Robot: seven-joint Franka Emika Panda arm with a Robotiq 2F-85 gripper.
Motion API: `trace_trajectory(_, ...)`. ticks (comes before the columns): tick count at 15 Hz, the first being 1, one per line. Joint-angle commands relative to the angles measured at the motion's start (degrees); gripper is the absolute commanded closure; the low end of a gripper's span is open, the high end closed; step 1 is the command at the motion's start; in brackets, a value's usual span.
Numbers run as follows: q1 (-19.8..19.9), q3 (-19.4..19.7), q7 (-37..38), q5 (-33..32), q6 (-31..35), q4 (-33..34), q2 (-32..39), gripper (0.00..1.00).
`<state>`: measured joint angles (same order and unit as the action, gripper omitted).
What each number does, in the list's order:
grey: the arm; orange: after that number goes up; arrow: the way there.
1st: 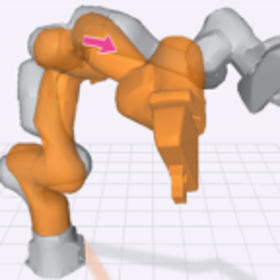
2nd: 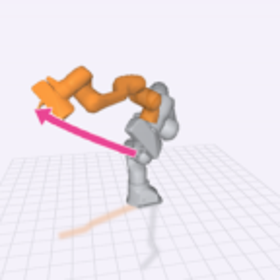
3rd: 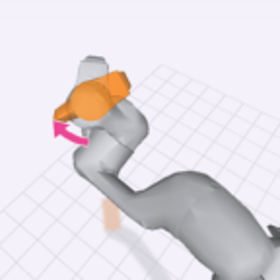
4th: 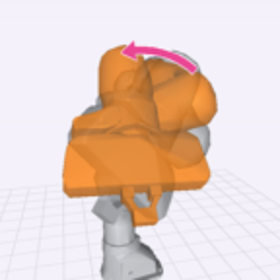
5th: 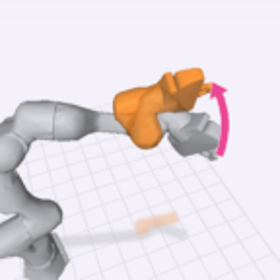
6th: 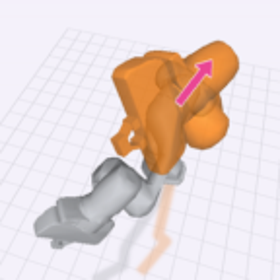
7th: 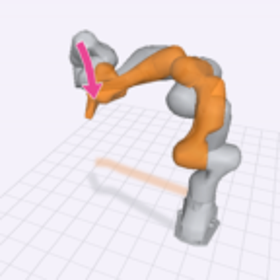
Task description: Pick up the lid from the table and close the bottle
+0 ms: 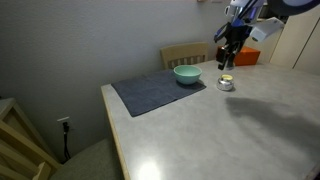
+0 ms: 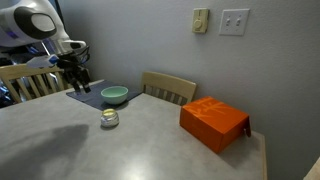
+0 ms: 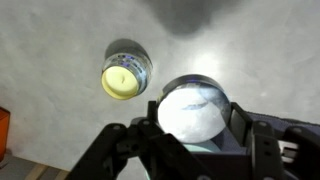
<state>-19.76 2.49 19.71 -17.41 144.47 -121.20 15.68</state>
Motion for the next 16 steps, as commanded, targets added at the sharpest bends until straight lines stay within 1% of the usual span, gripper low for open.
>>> trace_trajectory(1, 6.5, -3.9, -7.2, 8.1, -0.7, -1.2, -4.7, 0.56)
trace_trajectory(4, 9.9, -4.9, -11.6, 14.1, -1.4, -0.4, -5.7, 0.56)
trace_trajectory(6, 11.4, -4.7, -13.0, 15.9, -1.1, 0.0, -5.5, 0.56)
trace_trajectory(9, 13.0, -4.2, -13.3, 16.4, -1.1, 0.4, -4.3, 0.56)
trace_trajectory(12, 13.9, -3.8, -12.7, 15.4, -1.0, 0.6, -2.8, 0.56)
trace_trajectory(16, 14.8, -3.8, -13.3, 15.6, -0.9, 0.7, -0.6, 0.56)
